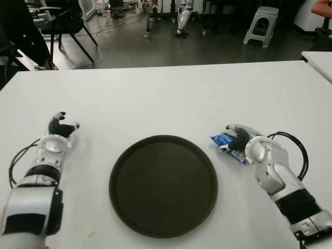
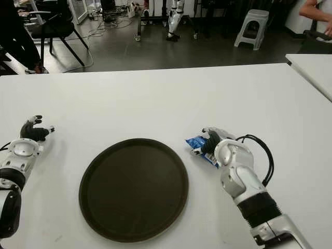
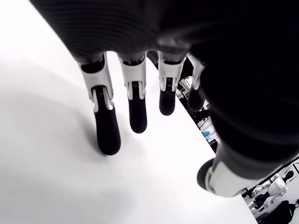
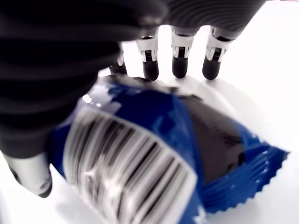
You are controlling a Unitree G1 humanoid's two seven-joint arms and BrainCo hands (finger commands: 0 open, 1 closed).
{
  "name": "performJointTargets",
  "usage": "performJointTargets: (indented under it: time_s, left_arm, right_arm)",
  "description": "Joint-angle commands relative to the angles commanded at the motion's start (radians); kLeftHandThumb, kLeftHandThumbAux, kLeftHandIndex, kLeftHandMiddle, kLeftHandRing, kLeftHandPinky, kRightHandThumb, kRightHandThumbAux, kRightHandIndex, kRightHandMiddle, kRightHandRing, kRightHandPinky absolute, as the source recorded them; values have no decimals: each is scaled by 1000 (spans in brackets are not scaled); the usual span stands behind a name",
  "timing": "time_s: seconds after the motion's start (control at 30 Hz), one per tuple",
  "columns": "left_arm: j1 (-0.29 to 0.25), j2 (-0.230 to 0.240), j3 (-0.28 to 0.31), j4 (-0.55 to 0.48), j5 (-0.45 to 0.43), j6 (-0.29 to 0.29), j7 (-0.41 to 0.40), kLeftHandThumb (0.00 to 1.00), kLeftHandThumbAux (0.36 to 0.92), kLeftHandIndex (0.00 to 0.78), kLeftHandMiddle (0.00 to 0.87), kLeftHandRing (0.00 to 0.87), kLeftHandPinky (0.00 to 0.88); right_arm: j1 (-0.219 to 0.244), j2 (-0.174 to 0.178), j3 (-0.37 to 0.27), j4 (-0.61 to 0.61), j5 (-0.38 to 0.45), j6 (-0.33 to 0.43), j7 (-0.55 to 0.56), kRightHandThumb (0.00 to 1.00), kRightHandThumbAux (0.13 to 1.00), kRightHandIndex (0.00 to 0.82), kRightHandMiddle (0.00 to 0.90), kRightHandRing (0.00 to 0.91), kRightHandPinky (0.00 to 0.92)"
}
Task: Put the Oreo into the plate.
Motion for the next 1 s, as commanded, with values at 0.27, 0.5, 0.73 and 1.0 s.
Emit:
performJointTargets:
  time_s: [0.27, 0.5, 0.73, 1.0]
  left_arm:
    - [2, 0, -1, 0, 0, -4, 1, 261, 750, 60, 140, 182, 212]
    - [1, 1, 8, 0, -8, -3, -2, 258, 739, 47, 125, 170, 198]
    - [1, -1, 13, -1, -8, -1, 2, 214, 729, 33, 106, 153, 176]
    - [0, 1, -2, 1, 10, 6, 15, 194, 735, 32, 103, 150, 189]
  right_arm:
    - [-3, 9, -7, 33, 15, -17, -20, 65, 601, 15, 78, 130, 59]
    - [-11, 19, -12, 65, 17, -26, -45, 57, 622, 90, 144, 146, 122]
    - [-11, 29, -11, 78, 4, -23, -94, 111, 646, 256, 288, 315, 308]
    - [-12, 57, -13, 67, -9, 27, -155, 233, 719, 535, 672, 727, 735]
